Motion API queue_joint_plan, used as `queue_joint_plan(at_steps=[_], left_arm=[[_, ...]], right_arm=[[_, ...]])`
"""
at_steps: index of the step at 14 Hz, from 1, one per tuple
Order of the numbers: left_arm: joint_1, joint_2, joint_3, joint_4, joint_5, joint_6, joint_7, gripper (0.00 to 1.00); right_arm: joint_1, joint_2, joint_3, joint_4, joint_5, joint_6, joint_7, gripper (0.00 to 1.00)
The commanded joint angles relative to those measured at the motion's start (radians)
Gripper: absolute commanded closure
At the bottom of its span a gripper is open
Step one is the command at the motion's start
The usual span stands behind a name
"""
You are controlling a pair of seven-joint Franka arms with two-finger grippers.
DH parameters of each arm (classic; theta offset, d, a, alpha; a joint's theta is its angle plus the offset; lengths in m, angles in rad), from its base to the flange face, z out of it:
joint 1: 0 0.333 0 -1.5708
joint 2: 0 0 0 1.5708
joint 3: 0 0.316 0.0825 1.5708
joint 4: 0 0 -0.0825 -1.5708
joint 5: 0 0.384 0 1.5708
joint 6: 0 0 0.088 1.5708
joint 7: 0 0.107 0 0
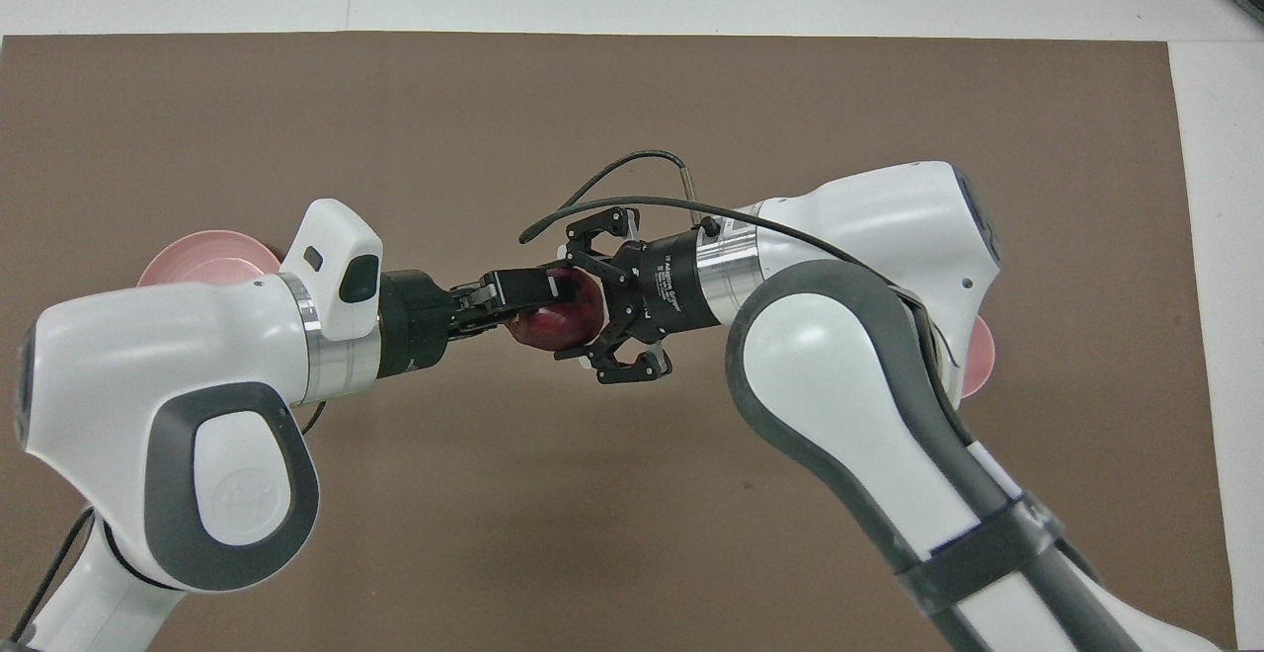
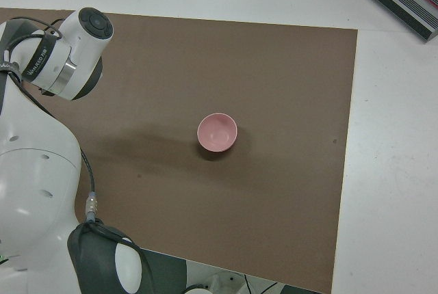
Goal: Move apple from plate to bowl
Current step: 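Carry the apple over the bowl with the right gripper while the left gripper withdraws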
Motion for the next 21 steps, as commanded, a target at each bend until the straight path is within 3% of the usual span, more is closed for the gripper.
queue_joint_plan(at_steps=[1, 3, 4, 6, 9, 11, 12, 15, 18, 21], left_arm=[[-0.007, -0.031, 0.011, -0.016, -0.014, -0.043, -0.017, 0.26], [-0.004, -0.027, 0.015, -0.012, -0.005, -0.057, -0.018, 0.05], [0.002, -0.027, 0.018, -0.010, -0.002, -0.067, -0.018, 0.00], [0.031, -0.024, 0.018, -0.007, 0.035, -0.096, -0.015, 0.00], [0.106, -0.019, 0.019, 0.019, 0.194, -0.247, -0.015, 0.00], [0.160, -0.004, 0.019, 0.060, 0.347, -0.362, -0.011, 0.00], [0.165, 0.005, 0.021, 0.076, 0.435, -0.379, -0.009, 0.00], [0.166, 0.030, 0.022, 0.115, 0.669, -0.383, -0.006, 0.00], [0.178, 0.110, 0.022, 0.270, 0.861, -0.467, -0.004, 0.00], [0.186, 0.121, 0.030, 0.364, 0.978, -0.508, 0.017, 0.00]], right_arm=[[-0.032, 0.002, -0.005, 0.010, -0.001, 0.009, -0.004, 1.00], [-0.057, 0.004, -0.006, 0.010, -0.026, 0.003, -0.033, 1.00], [-0.068, 0.004, -0.006, 0.010, -0.052, 0.002, -0.038, 1.00], [-0.083, -0.002, -0.009, 0.024, -0.149, -0.012, -0.048, 1.00], [-0.123, -0.001, -0.012, 0.064, -0.258, -0.079, -0.134, 1.00], [-0.187, -0.001, -0.012, 0.065, -0.297, -0.128, -0.278, 1.00], [-0.210, 0.002, -0.015, 0.067, -0.304, -0.153, -0.330, 1.00], [-0.270, 0.004, -0.014, 0.064, -0.483, -0.202, -0.467, 1.00], [-0.338, -0.005, -0.015, 0.043, -0.629, -0.271, -0.610, 1.00], [-0.376, -0.030, -0.015, -0.016, -0.772, -0.273, -0.679, 1.00]])
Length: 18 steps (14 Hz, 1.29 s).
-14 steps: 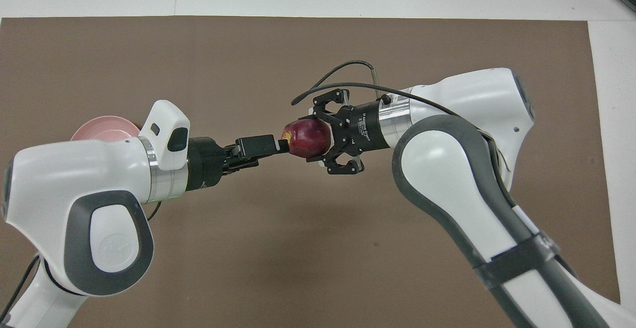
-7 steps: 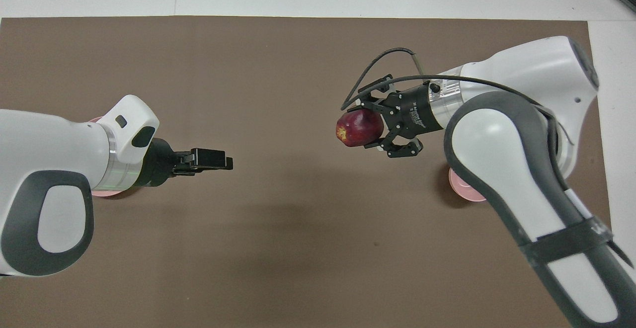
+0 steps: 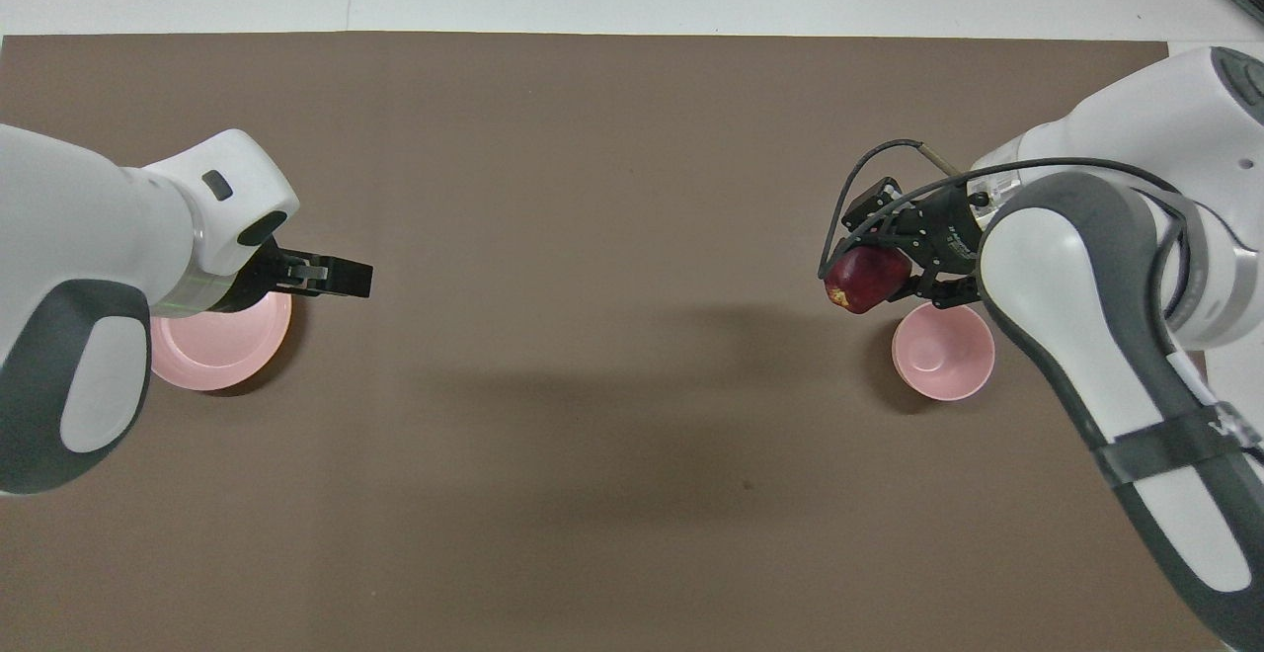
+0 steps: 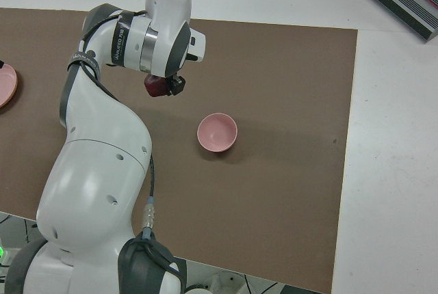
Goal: Move apple from plate to bowl
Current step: 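Carry the apple over the bowl with the right gripper while the left gripper withdraws, then lower the apple into the small bowl and open the right gripper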
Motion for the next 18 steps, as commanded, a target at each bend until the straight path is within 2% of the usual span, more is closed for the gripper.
queue_joint_plan(at_steps=[1, 3, 6, 8, 9, 10, 11, 13, 15, 18], left_arm=[[0.009, 0.025, 0.014, 0.107, 0.093, -0.068, 0.026, 0.00], [0.023, 0.028, 0.028, 0.182, 0.110, -0.128, 0.078, 0.00], [0.058, 0.027, 0.059, 0.287, 0.106, -0.261, 0.170, 0.00], [0.067, 0.030, 0.087, 0.327, 0.095, -0.335, 0.178, 0.00], [0.072, 0.028, 0.100, 0.339, 0.084, -0.350, 0.186, 0.00], [0.069, 0.025, 0.117, 0.338, 0.061, -0.358, 0.186, 0.00], [0.064, 0.021, 0.130, 0.338, 0.040, -0.358, 0.186, 0.00], [0.054, 0.013, 0.157, 0.332, 0.027, -0.363, 0.186, 0.00], [0.055, 0.010, 0.162, 0.324, 0.023, -0.378, 0.181, 0.00], [0.055, 0.008, 0.197, 0.324, 0.024, -0.409, 0.184, 0.00]], right_arm=[[-0.049, -0.034, 0.011, -0.079, -0.110, 0.015, -0.090, 1.00], [-0.075, -0.047, 0.009, -0.145, -0.126, 0.061, -0.115, 1.00], [-0.120, -0.079, 0.009, -0.291, -0.155, 0.203, -0.208, 1.00], [-0.128, -0.076, 0.009, -0.360, -0.162, 0.267, -0.222, 1.00], [-0.129, -0.073, 0.011, -0.392, -0.162, 0.333, -0.221, 0.94], [-0.128, -0.068, 0.011, -0.383, -0.166, 0.340, -0.225, 0.21], [-0.128, -0.067, 0.011, -0.374, -0.167, 0.335, -0.224, 0.00], [-0.120, -0.079, 0.011, -0.336, -0.187, 0.303, -0.236, 0.00], [-0.117, -0.080, 0.012, -0.233, -0.211, 0.196, -0.264, 0.00], [-0.115, -0.083, 0.012, -0.118, -0.245, 0.110, -0.406, 0.00]])
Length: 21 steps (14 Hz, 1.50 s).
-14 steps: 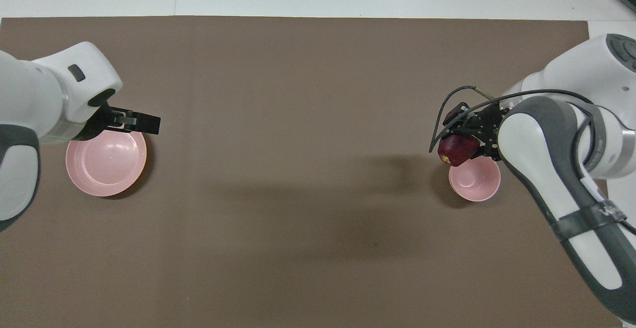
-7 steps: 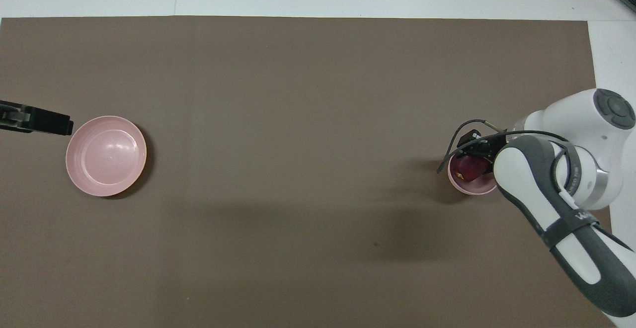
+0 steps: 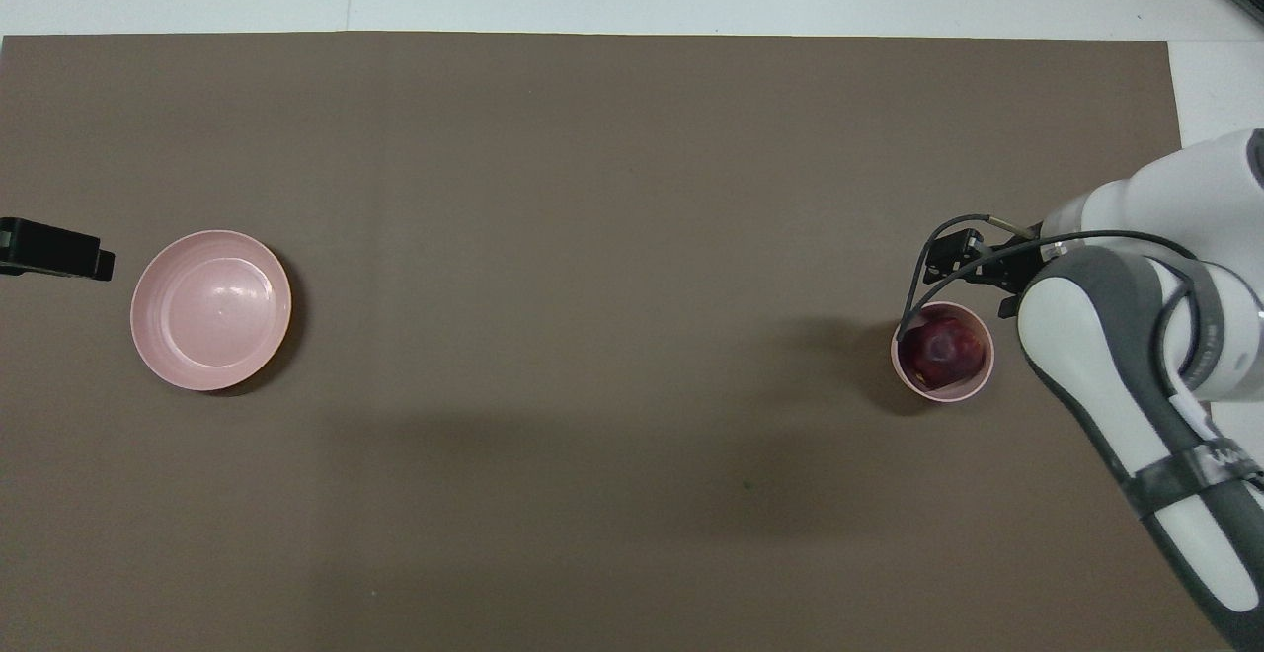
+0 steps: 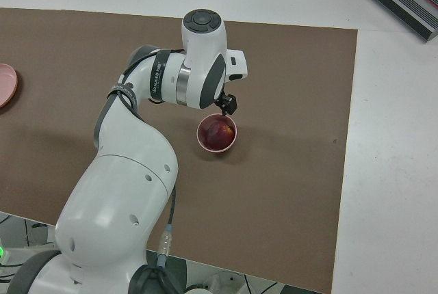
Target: Move apple from plate to bowl
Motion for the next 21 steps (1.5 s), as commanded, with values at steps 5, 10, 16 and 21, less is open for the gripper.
queue_joint_plan(at_steps=[5, 10, 16, 21], left_arm=[[-0.008, -0.018, 0.023, 0.007, -0.005, -0.091, 0.008, 0.00], [0.005, -0.023, 0.023, 0.004, 0.010, -0.091, 0.006, 0.00], [0.003, -0.018, 0.023, 0.005, 0.029, -0.049, 0.011, 0.00], [0.001, -0.018, 0.021, 0.005, 0.026, -0.049, 0.014, 0.00]], right_arm=[[-0.013, -0.024, 0.002, 0.214, -0.114, -0.122, -0.323, 0.00], [-0.020, -0.035, -0.003, 0.375, -0.122, -0.353, -0.309, 0.00], [-0.022, -0.117, -0.007, 0.345, -0.116, -0.414, -0.282, 0.00], [-0.022, -0.125, -0.007, 0.333, -0.119, -0.395, -0.295, 0.00]])
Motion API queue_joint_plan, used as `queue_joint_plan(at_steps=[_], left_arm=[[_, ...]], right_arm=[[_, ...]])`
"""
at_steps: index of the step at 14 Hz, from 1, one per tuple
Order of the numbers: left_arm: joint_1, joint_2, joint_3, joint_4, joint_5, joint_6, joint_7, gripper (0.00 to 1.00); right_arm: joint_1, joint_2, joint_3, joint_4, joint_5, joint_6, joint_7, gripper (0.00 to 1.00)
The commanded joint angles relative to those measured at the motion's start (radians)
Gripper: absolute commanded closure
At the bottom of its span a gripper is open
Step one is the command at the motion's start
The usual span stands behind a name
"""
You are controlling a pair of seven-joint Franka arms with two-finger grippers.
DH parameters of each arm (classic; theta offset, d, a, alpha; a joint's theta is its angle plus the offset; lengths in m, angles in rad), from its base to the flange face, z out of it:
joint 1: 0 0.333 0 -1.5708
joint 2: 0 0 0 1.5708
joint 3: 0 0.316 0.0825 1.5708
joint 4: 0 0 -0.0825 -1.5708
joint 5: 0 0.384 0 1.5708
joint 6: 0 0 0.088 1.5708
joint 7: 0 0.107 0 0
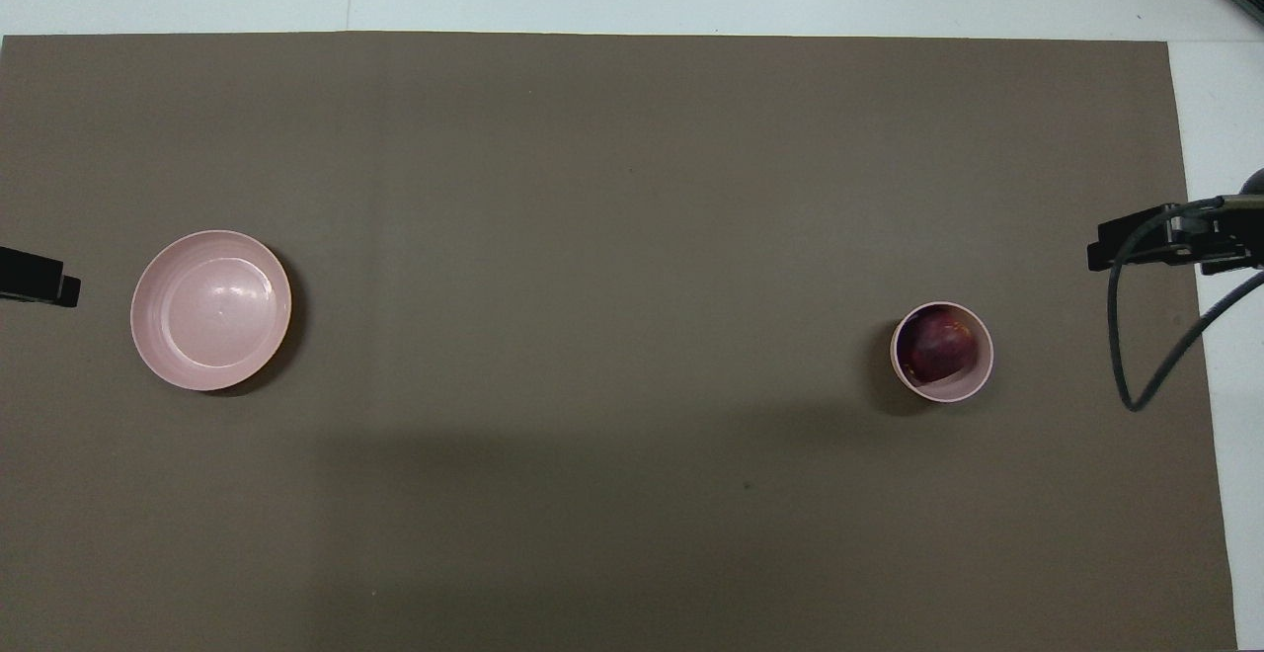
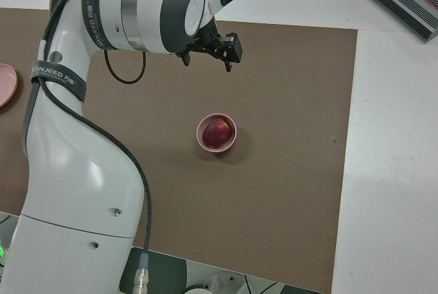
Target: Move apple from plate to bowl
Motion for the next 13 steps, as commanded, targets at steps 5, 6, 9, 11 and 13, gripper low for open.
queue_joint_plan(at_steps=[5, 6, 9, 11, 13], left_arm=[[0.003, -0.005, 0.000, 0.004, 0.013, 0.006, 0.011, 0.00], [0.003, -0.005, 0.000, 0.004, 0.013, 0.006, 0.011, 0.00], [0.003, -0.005, 0.000, 0.004, 0.013, 0.003, 0.013, 0.00], [0.003, -0.007, -0.002, 0.004, 0.013, 0.000, 0.013, 0.00], [0.003, -0.007, 0.000, 0.004, 0.013, -0.003, 0.014, 0.00]], right_arm=[[-0.006, -0.025, 0.005, -0.039, -0.017, 0.029, 0.010, 0.00], [-0.006, -0.025, 0.005, -0.039, -0.017, 0.029, 0.010, 0.00], [-0.003, -0.026, 0.006, -0.039, -0.018, 0.029, 0.010, 0.00], [-0.003, -0.025, 0.006, -0.040, -0.018, 0.029, 0.010, 0.00], [-0.003, -0.026, 0.006, -0.039, -0.018, 0.029, 0.009, 0.00]])
